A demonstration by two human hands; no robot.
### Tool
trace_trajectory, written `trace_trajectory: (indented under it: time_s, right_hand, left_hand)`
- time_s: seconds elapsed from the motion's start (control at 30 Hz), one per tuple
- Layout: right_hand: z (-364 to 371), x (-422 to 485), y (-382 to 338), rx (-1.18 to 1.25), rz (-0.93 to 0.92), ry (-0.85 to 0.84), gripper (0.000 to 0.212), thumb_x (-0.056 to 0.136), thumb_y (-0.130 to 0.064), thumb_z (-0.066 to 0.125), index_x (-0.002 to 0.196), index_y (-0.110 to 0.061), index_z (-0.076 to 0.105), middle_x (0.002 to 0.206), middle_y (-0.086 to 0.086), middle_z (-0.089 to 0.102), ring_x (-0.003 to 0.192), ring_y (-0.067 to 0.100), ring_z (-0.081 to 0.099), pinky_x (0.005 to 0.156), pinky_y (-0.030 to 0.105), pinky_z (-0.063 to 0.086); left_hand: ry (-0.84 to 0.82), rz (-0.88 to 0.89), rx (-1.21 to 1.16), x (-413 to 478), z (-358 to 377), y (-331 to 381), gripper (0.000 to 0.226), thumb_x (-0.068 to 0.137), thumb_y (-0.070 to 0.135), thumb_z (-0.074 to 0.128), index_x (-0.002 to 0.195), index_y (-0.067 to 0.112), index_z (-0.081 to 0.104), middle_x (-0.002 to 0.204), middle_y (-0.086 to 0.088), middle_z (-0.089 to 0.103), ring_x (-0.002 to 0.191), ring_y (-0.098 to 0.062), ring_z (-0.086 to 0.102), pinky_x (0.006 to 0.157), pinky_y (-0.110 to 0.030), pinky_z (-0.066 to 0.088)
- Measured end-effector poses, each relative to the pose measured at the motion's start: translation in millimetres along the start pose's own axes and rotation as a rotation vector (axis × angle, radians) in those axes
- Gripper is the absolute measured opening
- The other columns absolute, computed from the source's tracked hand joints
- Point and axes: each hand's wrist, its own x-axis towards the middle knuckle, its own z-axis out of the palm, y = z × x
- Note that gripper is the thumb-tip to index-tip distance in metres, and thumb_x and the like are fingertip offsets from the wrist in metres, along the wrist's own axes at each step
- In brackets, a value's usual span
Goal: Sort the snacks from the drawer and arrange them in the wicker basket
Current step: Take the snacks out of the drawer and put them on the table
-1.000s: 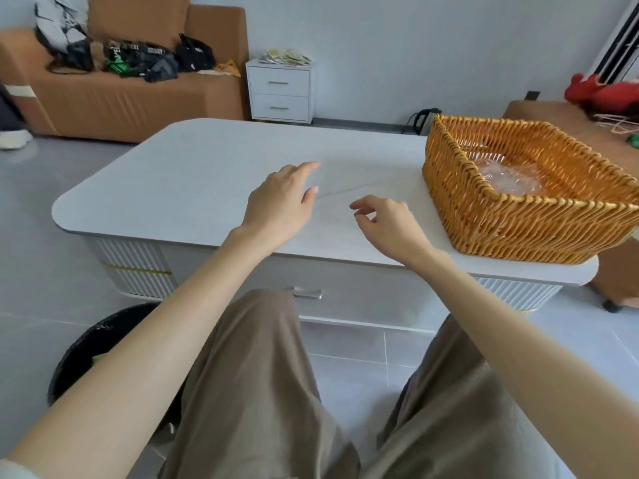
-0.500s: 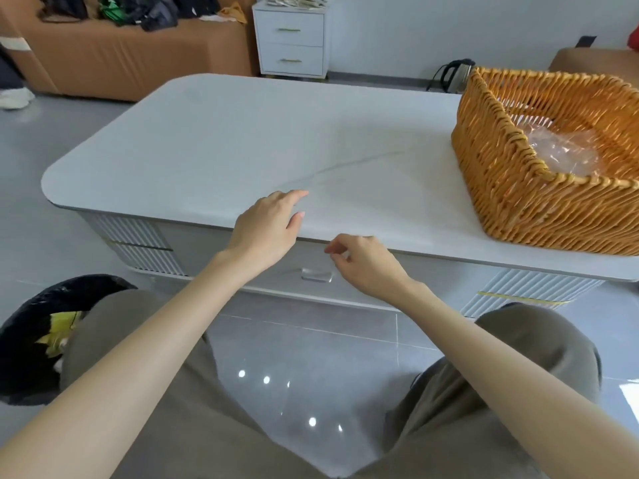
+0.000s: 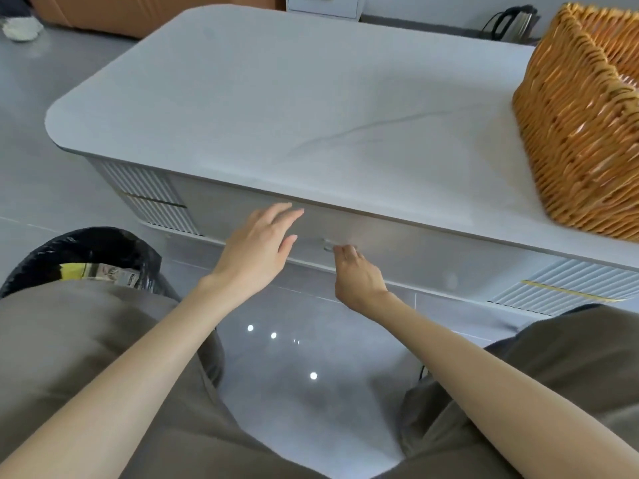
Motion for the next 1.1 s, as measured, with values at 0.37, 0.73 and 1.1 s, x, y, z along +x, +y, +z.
trace_trajectory:
  time_s: [0.37,0.73,1.1]
  right_hand:
    - [-39.5,-66.0,-19.4,-0.034,-0.311,0.278,0.026,0.097,-0.031,0.048,0.092,-0.013,0.065,0.088,0.003,0.064,0.083,0.025,0.061,0.056,0.033,0.048]
    - [-41.6,-87.1,14.4,0.034,-0.284,0.309,0.056,0.096,-0.059,0.029,0.088,-0.019,0.067,0.077,-0.002,0.066,0.068,0.019,0.061,0.052,0.029,0.039]
    - [-36.8,-74.4,1.9,0.265,-0.225,0.023,0.024,0.096,-0.027,0.051,0.113,-0.017,0.065,0.095,0.003,0.070,0.078,0.020,0.063,0.064,0.028,0.043]
  left_hand:
    - [0.016,0.052,-0.014,-6.3,1.4,1.2,0.041,0.102,0.033,0.036,0.139,0.018,0.046,0.121,-0.006,0.063,0.112,-0.026,0.057,0.093,-0.039,0.042]
    - [-0.036,-0.019,0.121,-14.9,-5.8,5.8,0.032,0.097,0.041,0.044,0.095,0.025,0.072,0.076,-0.001,0.071,0.071,-0.020,0.063,0.050,-0.024,0.035]
    - [-0.251,-0.056,0.169,-24.2,3.0,-7.8,0.035,0.098,0.044,0.044,0.085,0.023,0.069,0.060,0.007,0.065,0.061,-0.009,0.062,0.061,-0.026,0.049]
